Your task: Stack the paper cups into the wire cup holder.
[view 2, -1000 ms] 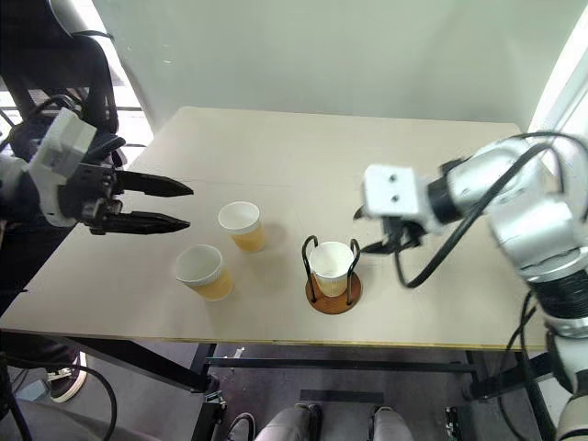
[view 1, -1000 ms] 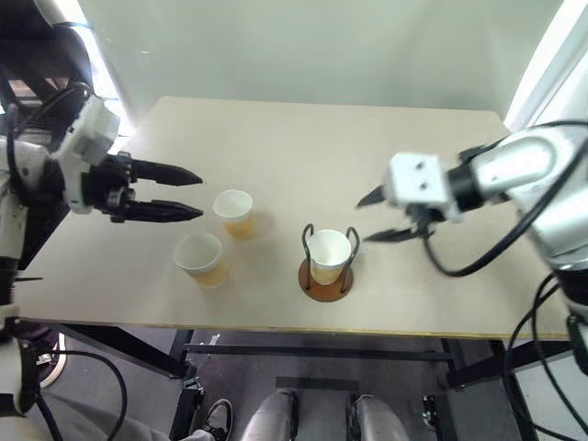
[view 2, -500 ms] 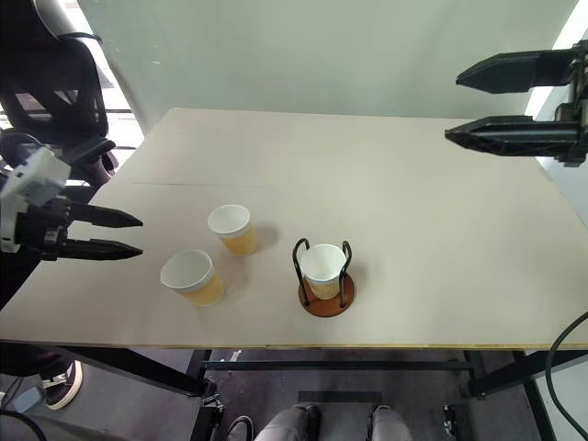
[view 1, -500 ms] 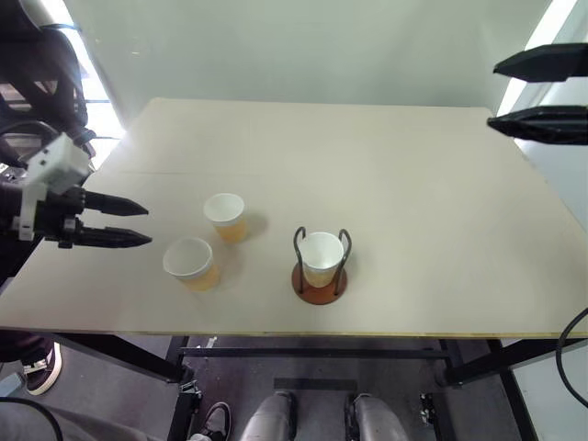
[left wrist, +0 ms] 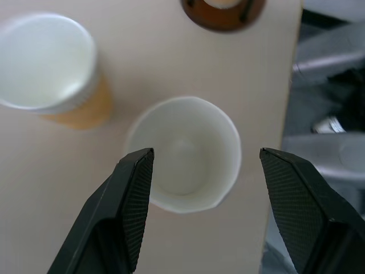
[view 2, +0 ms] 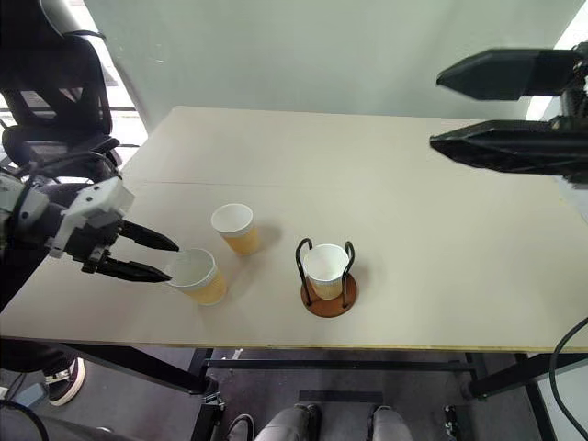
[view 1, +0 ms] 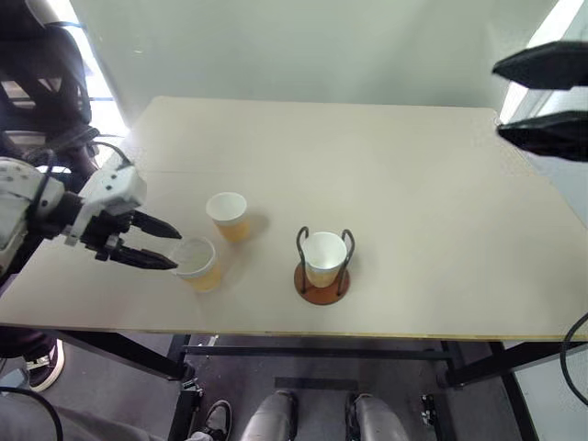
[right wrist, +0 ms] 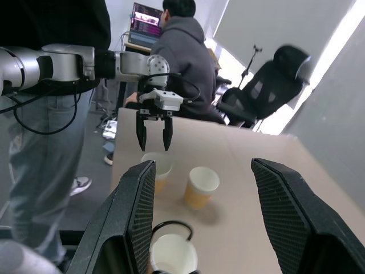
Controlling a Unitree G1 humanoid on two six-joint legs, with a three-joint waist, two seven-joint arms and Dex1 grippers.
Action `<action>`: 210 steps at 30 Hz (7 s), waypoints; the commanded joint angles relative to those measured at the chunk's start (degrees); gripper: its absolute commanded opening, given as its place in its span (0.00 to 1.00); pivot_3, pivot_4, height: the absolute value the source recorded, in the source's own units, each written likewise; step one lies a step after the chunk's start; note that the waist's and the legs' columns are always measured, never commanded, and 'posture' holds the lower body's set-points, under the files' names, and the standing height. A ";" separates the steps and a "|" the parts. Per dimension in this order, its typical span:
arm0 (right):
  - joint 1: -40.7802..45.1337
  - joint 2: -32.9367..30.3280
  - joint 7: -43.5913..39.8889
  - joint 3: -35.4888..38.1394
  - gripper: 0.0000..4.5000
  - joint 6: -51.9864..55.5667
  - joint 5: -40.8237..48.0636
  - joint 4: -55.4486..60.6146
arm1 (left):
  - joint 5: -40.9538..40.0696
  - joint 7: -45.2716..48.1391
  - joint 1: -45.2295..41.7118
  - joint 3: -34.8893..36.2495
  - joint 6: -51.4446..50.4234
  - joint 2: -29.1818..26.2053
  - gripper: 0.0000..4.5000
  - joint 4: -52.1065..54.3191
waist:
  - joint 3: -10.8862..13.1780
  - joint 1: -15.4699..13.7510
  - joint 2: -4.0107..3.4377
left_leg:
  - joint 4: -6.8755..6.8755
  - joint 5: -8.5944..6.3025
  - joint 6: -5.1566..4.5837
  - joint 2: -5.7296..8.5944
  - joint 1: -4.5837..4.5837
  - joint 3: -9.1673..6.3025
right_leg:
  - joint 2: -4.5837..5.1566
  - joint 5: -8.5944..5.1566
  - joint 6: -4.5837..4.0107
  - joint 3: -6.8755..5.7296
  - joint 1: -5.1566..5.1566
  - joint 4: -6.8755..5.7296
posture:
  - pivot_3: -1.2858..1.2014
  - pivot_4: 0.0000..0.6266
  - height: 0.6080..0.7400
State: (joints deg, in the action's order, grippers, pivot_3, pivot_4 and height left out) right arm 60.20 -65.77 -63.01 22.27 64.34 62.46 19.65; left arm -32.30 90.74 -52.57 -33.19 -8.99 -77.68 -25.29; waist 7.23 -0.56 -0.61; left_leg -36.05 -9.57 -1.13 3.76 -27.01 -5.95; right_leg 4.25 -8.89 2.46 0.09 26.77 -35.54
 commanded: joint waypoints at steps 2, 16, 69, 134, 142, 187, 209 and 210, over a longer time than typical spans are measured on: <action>-0.77 -0.51 5.48 2.89 0.60 0.02 5.11 2.54 | -0.55 1.76 -5.02 -5.55 3.39 -0.29 0.71 -0.58 | 0.00 0.00 0.00 | -0.01 0.02 0.00 0.00 0.00 0.00 | 0.00 -0.01 0.02 -0.01 0.00 -0.05 | 0.52 0.24 1.00; -4.05 -3.22 13.30 3.06 0.60 -1.71 12.49 5.01 | 7.02 1.76 -7.69 -14.66 13.80 7.51 0.71 -10.77 | -0.01 -0.16 0.02 | -0.14 0.12 -0.11 0.05 -0.01 0.01 | 0.04 -0.06 0.17 0.01 -0.01 -0.30 | 0.52 0.24 1.00; -25.77 -19.85 36.49 28.20 0.60 -0.83 38.68 15.18 | -25.77 1.76 -46.87 -46.07 25.12 30.50 0.00 -11.84 | 0.09 -1.10 -0.21 | -1.59 -0.66 -1.19 0.49 -1.01 0.34 | 0.54 -0.08 2.61 0.09 -0.32 0.62 | 0.52 0.24 1.00; -46.07 -22.76 54.54 47.05 0.60 -4.06 50.54 24.10 | -23.98 1.76 -52.36 -59.72 38.88 49.34 0.14 -24.95 | 0.12 -2.26 -0.46 | -3.09 -2.31 -2.29 0.66 -0.94 0.89 | 0.90 -0.15 3.42 0.16 -0.97 0.68 | 0.52 0.24 1.00; -47.50 -22.38 54.37 48.30 0.60 -3.85 50.54 24.03 | -22.85 1.76 -52.27 -57.66 39.28 50.34 0.61 -27.19 | 0.12 -2.26 -0.46 | -3.09 -2.31 -2.30 0.66 -0.94 0.89 | 0.90 -0.13 3.42 0.16 -0.97 0.68 | 0.52 0.24 1.00; -42.96 -18.81 39.64 33.44 0.60 -7.61 37.96 20.78 | 11.24 1.76 -34.56 -25.97 21.80 35.87 0.61 -44.55 | -0.03 -2.40 -0.48 | -3.09 -1.95 -2.16 0.62 -0.80 1.61 | 0.76 -0.13 3.40 0.75 -0.78 0.68 | 0.52 0.24 1.00; -42.25 -19.75 41.66 36.28 0.60 -3.92 41.08 20.18 | 33.74 1.76 -34.38 -5.49 28.39 43.01 0.00 -51.26 | -0.02 -2.08 -0.46 | -3.05 -1.96 -2.24 0.64 -0.60 1.89 | 0.72 -0.16 4.08 1.53 -0.73 0.70 | 0.52 0.24 1.00; -42.19 -19.73 41.42 36.86 0.60 -3.17 41.06 20.03 | 30.54 1.76 -35.72 -6.28 27.46 42.58 0.00 -50.00 | -0.01 -2.11 -0.48 | -3.08 -1.98 -2.21 0.60 -0.63 1.85 | 0.70 -0.15 4.06 1.59 -0.73 0.69 | 0.52 0.24 1.00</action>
State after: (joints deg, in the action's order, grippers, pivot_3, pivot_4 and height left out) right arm 17.01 -85.04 -21.31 55.85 60.61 103.30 40.92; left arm 1.51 90.88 -84.33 -40.48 18.99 -34.04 -76.69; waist 7.22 -2.67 -1.09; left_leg -39.12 -11.55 -3.32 4.39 -27.68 -4.07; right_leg 4.88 -9.00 6.42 1.60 26.07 -34.84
